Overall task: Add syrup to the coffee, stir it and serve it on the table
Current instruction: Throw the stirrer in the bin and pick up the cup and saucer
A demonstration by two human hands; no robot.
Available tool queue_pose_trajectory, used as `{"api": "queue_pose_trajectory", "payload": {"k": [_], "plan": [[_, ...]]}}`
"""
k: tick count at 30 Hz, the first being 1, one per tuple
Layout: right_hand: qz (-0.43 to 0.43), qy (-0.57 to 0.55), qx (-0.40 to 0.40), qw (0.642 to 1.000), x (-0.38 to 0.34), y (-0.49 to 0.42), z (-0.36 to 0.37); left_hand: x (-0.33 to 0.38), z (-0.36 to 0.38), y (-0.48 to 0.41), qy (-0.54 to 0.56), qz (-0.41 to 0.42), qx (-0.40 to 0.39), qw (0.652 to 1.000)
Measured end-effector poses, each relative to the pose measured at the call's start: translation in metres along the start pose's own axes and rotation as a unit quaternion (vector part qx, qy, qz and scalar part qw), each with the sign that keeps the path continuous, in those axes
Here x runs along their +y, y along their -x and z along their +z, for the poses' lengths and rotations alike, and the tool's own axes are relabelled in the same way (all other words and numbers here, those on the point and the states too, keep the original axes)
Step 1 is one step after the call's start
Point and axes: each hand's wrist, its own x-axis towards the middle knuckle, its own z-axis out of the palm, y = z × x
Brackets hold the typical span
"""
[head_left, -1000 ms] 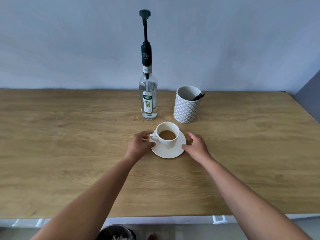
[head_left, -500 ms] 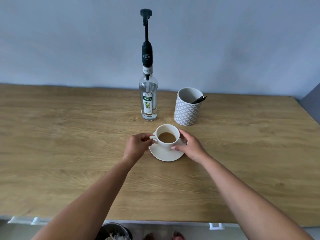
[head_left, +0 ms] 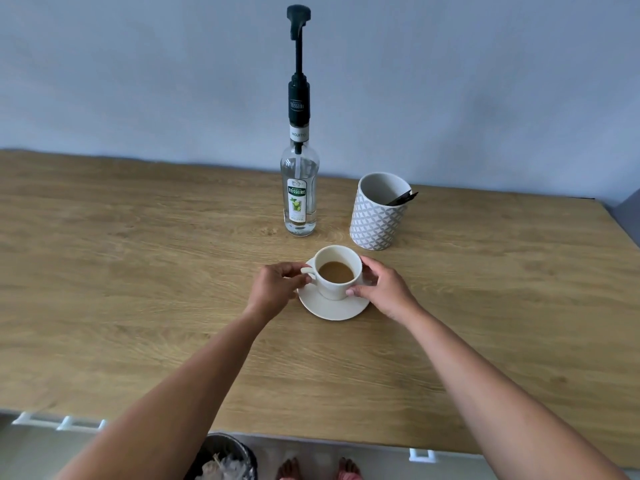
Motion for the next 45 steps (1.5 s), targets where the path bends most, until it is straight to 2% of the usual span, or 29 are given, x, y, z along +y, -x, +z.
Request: {"api": "queue_pose_trajectory", "payload": {"k": [17, 24, 26, 29, 32, 37, 45], "plan": [[-0.003, -0.019, -0.014, 1.0, 0.002, 0.003, -0.003, -0.004, 0.002, 0.0, -0.009, 0.0, -0.007, 1.0], [0.011, -0.025, -0.034, 0.999, 0.005, 0.001, -0.009, -0.008, -0.001, -0.003, -0.055, 0.0, -0.016, 0.998], [0.023, -0.026, -0.008, 0.999, 0.006, -0.002, -0.014, -0.01, -0.003, -0.005, -0.077, -0.009, 0.01, 0.997], [0.069, -0.016, 0.073, 0.995, 0.007, -0.008, -0.019, -0.011, -0.006, -0.007, -0.109, -0.042, 0.051, 0.992], [0.131, -0.021, 0.124, 0.983, 0.007, -0.012, -0.018, -0.008, -0.006, -0.008, -0.076, -0.092, 0.045, 0.992], [0.181, -0.009, 0.123, 0.976, 0.006, -0.014, -0.005, -0.003, -0.002, -0.012, -0.075, -0.13, 0.048, 0.988], [0.163, 0.071, 0.142, 0.974, 0.007, -0.017, 0.014, -0.001, 0.005, -0.012, -0.1, -0.142, 0.066, 0.983]]}}
